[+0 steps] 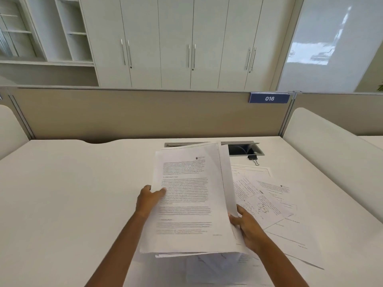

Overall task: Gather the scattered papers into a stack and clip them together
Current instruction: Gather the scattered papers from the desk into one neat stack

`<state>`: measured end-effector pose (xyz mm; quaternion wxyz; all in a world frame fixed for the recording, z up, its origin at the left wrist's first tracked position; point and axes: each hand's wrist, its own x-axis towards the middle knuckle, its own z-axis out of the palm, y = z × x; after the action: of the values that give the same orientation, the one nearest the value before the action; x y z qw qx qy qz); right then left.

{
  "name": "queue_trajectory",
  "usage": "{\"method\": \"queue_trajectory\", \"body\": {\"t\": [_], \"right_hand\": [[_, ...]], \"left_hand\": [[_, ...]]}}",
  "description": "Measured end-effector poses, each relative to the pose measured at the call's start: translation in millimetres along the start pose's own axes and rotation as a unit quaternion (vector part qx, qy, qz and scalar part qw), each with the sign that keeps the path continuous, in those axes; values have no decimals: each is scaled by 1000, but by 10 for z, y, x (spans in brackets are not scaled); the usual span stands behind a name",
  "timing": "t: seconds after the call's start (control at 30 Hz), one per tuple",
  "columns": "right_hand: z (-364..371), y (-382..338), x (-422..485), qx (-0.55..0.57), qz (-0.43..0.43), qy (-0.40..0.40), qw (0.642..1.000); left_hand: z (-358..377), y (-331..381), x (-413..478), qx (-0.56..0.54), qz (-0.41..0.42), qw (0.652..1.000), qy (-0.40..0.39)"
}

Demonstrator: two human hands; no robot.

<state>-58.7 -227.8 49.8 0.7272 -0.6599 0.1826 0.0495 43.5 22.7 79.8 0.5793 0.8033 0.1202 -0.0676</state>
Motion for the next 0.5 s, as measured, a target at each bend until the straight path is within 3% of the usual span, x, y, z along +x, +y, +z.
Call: {"method": "queue_trajectory", "body": {"t": [0.1,0.27,0.33,0.43,0.5], "right_hand": [[78,-36,-40,-35,-31,10,999],[215,-223,-40,-114,-99,84,985],[274,-347,-31,-114,-147,96,978],[323,-443,-28,-93,-223,82,967],[301,-413,12,-81,-230,59,968]], "left_hand": [[51,-1,-72,-121,-11,991,-56],[115,202,-191,-97,118,987,52],[124,323,-250,-136,171,973,70],[97,464,-303,-164,234,957,52],[72,448,-280,-143,243,959,8]]}}
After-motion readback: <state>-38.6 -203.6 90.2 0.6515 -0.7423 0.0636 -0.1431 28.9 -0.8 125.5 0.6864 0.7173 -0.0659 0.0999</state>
